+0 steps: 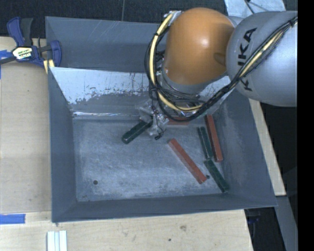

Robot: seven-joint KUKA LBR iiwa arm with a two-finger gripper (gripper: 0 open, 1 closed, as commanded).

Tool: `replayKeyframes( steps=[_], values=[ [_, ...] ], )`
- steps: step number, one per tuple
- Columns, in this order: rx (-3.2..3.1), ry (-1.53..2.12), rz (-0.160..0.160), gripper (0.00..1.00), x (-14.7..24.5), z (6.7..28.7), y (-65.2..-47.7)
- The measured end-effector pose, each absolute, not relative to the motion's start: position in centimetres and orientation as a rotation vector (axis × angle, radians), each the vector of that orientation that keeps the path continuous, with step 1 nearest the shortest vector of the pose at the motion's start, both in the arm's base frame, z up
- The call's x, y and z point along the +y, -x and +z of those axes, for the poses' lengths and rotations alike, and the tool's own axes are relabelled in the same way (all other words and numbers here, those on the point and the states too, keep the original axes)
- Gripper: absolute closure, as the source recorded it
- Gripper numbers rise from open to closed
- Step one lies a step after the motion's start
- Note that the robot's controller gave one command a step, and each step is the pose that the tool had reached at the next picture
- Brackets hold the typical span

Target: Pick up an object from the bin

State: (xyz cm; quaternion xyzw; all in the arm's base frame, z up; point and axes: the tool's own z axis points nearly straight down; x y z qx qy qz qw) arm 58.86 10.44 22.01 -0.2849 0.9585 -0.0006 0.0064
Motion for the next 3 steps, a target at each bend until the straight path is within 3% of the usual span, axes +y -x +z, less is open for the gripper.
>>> replayKeyframes(
  steps=[1,2,3],
  values=[
    [3.008,0.892,0.001,0.0,10.4,21.5,-58.7],
    [3.023,0.868,-0.002,0.0,3.5,15.1,-57.2],
    [3.045,0.795,-0.001,0.0,-2.1,14.5,-49.6]
  ],
)
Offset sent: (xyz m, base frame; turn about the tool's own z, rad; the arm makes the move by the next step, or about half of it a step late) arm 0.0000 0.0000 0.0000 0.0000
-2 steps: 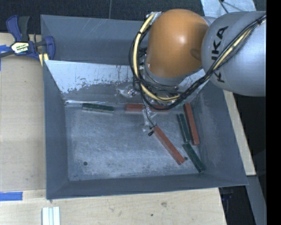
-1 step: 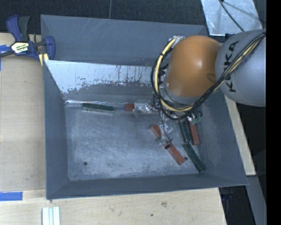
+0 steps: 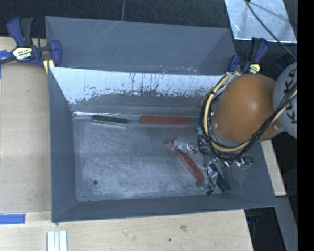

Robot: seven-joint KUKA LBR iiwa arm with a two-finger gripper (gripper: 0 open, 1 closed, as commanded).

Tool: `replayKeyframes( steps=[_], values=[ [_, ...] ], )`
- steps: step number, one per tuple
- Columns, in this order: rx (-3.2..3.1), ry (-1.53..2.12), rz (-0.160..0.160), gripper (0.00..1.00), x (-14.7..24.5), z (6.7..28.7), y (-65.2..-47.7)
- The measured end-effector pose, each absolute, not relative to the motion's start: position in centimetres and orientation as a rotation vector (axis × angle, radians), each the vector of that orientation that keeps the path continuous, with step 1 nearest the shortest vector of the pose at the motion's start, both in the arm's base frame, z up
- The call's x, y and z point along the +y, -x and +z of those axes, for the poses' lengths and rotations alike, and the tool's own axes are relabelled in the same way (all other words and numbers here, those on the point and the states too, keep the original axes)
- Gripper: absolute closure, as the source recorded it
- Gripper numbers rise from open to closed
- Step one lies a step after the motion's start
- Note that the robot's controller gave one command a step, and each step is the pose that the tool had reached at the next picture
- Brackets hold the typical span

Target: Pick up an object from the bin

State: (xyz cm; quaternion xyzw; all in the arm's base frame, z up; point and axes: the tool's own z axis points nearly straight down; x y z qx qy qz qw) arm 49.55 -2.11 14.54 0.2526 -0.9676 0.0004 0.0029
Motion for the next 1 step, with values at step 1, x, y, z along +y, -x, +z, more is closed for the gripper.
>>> replayKeyframes(
  steps=[1],
  values=[
    [-3.087,-0.601,0.003,0.0,-6.03,11.06,-54.26]
  ],
)
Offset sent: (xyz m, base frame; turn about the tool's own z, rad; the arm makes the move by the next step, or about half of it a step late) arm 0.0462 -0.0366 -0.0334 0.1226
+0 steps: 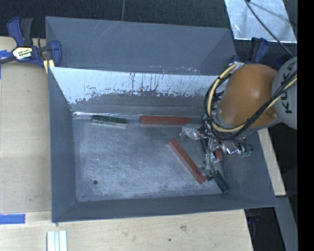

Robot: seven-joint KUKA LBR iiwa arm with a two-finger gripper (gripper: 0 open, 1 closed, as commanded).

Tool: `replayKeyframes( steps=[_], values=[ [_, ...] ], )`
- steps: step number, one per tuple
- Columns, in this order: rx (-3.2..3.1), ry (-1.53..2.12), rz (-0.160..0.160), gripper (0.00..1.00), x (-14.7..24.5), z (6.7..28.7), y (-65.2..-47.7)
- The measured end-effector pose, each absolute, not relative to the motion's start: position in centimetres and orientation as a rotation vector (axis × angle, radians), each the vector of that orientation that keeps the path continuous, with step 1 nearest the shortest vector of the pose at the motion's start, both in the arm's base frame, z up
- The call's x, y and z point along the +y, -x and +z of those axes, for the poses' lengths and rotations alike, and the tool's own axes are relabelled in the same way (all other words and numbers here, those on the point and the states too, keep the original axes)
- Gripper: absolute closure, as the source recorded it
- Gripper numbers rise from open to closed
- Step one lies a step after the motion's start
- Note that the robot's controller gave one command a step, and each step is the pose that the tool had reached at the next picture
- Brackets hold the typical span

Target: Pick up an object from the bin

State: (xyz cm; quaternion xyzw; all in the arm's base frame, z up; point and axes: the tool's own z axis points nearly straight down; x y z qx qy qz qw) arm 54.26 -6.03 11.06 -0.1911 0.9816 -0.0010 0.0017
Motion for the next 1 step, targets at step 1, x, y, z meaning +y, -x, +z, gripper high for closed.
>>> replayKeyframes(
  steps=[1],
  values=[
    [3.107,0.427,0.004,0.0,0.53,6.88,-57.22]
  ],
)
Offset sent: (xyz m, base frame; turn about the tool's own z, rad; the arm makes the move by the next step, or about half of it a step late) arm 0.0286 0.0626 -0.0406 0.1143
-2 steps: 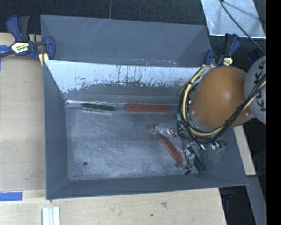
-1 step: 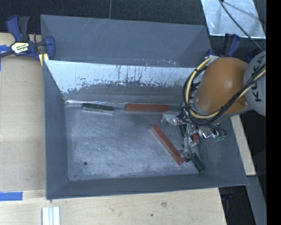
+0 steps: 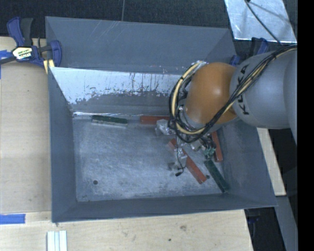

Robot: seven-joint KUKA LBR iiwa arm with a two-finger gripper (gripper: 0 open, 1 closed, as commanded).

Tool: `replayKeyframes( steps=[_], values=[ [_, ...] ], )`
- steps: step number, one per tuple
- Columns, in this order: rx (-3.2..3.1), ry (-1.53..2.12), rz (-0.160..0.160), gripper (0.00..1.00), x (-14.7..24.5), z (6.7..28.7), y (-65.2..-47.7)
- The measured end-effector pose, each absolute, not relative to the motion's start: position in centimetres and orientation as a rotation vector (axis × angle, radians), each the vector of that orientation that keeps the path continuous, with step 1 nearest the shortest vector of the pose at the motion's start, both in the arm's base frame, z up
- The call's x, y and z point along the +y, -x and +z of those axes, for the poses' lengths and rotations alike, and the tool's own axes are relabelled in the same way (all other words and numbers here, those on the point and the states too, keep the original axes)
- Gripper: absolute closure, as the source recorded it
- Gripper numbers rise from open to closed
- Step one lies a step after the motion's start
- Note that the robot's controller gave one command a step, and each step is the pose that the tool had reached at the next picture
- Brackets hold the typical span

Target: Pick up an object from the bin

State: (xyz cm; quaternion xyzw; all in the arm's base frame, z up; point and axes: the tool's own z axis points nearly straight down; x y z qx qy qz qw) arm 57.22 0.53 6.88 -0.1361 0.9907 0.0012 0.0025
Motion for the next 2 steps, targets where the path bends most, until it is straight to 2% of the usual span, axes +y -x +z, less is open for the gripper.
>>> replayKeyframes(
  steps=[1,2],
  values=[
    [3.045,0.746,-0.007,0.0,-7.2,8.3,-60.4],
    [2.776,1.46,-0.003,0.0,-10.5,7.7,-62.6]
  ],
)
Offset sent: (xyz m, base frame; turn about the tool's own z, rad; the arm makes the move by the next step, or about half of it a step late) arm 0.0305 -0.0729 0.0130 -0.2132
